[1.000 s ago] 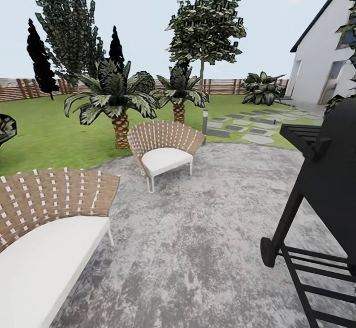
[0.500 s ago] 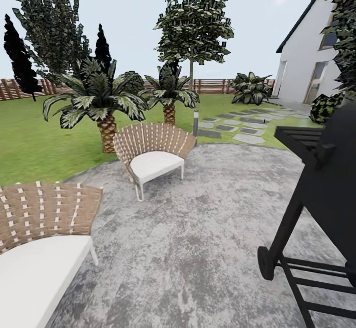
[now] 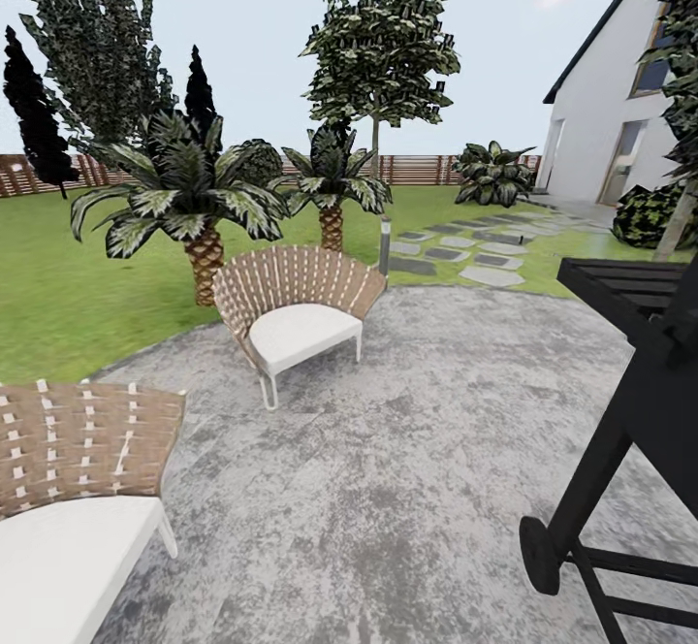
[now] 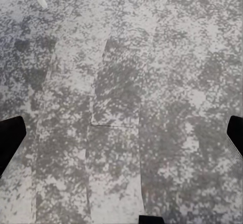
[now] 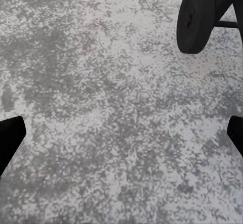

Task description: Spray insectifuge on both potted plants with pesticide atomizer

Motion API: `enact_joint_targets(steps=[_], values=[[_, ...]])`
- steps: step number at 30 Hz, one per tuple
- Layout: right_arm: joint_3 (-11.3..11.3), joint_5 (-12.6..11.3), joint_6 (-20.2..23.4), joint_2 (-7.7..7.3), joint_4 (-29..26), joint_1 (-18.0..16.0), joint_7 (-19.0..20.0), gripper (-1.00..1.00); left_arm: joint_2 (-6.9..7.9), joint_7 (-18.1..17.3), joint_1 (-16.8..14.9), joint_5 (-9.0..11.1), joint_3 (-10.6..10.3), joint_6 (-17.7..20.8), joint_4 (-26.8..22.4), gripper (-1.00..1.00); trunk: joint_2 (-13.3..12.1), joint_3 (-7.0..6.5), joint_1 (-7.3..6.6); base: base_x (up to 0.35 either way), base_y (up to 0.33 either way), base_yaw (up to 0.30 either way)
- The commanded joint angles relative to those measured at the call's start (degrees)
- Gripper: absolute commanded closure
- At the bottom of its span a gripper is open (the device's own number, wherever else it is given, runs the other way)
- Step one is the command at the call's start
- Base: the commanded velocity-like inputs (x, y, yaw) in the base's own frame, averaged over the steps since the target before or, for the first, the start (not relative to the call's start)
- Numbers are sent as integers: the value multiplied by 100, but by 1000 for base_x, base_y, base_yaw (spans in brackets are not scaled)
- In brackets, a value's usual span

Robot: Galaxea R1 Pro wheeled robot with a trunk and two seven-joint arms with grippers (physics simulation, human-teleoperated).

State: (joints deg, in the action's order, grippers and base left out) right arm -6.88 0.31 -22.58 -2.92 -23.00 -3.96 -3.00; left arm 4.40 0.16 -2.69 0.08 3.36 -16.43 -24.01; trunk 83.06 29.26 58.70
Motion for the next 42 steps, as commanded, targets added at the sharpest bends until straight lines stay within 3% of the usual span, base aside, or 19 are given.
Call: enact_joint_targets(steps=[1,42], values=[[-6,4,-18,1,5,-3,-9,-100,-1,2,-3,1,7,-18,3,-100,2,6,3,338,0,0],[-6,-5,-18,11,1,-4,-16,-100,-1,2,-3,-4,7,-18,2,-100,2,6,3,338,0,-11]])
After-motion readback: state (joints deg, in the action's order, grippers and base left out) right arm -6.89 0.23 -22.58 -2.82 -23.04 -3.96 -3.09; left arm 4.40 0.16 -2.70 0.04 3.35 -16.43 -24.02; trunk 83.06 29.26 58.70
